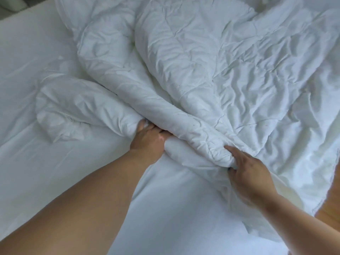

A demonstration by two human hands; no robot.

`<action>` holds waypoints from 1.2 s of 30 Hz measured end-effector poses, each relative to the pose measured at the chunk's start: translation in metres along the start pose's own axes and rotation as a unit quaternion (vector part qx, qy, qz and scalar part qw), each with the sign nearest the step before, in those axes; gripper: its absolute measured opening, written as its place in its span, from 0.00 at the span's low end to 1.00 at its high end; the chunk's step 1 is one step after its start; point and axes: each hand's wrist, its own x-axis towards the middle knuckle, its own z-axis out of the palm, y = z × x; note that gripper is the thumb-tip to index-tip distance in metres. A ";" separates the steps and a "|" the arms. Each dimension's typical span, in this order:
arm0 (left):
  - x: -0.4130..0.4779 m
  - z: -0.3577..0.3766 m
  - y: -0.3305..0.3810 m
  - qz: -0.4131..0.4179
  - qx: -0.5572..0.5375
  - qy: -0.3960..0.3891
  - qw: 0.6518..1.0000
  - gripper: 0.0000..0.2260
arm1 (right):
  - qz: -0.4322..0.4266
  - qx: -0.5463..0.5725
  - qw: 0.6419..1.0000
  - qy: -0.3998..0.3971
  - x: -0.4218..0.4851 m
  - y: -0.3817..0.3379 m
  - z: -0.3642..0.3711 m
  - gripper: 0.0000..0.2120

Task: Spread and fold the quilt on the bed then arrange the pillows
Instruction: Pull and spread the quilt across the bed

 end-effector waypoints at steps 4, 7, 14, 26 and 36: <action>-0.008 0.011 -0.003 0.011 -0.034 0.024 0.999 0.25 | 0.011 0.004 0.999 -0.032 0.007 0.001 0.007 0.27; -0.034 0.004 -0.009 0.012 -0.038 -0.020 0.999 0.18 | 0.032 0.012 0.999 -0.042 0.010 -0.003 0.006 0.24; -0.137 -0.015 -0.010 -0.059 -0.077 -0.196 0.976 0.22 | 0.016 -0.011 0.992 -0.127 -0.017 -0.016 0.006 0.22; -0.325 -0.023 0.053 -0.116 -0.222 -0.352 0.902 0.36 | -0.165 -0.104 0.980 -0.041 -0.222 -0.103 0.032 0.39; -0.380 -0.047 0.004 -0.051 -0.147 -0.238 0.959 0.37 | -0.181 -0.122 0.961 -0.171 -0.295 -0.139 0.061 0.48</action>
